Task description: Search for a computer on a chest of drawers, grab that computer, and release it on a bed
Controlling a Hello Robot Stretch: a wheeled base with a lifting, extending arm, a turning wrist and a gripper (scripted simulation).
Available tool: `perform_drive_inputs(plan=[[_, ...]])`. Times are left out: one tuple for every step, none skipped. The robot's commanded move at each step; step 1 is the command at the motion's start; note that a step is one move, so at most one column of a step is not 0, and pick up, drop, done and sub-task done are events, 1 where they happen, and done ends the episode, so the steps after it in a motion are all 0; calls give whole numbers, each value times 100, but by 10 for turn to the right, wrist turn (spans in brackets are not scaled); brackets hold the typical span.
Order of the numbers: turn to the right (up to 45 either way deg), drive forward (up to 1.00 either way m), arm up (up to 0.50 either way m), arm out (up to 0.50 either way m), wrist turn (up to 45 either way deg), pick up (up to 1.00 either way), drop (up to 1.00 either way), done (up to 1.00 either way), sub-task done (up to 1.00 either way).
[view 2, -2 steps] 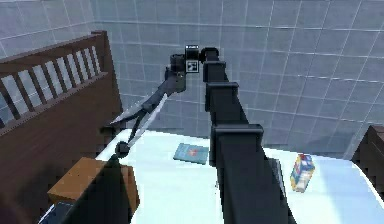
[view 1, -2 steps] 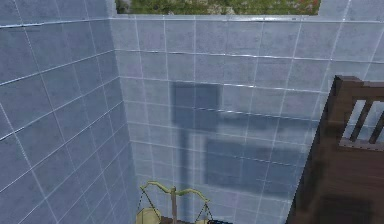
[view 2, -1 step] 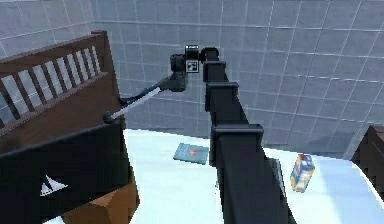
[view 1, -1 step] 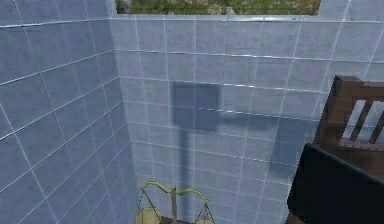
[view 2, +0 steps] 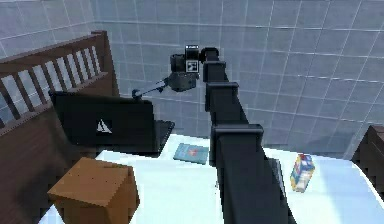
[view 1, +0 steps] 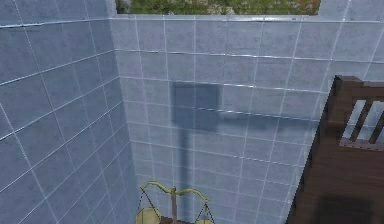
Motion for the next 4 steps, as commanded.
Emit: perform_drive_inputs(plan=[[0, 0, 0, 0, 450, 0, 0, 0, 0], [0, 0, 0, 0, 180, 0, 0, 0, 0], [0, 0, -32, 0, 0, 0, 0, 0, 0], [0, 0, -50, 0, 0, 0, 0, 0, 0]])
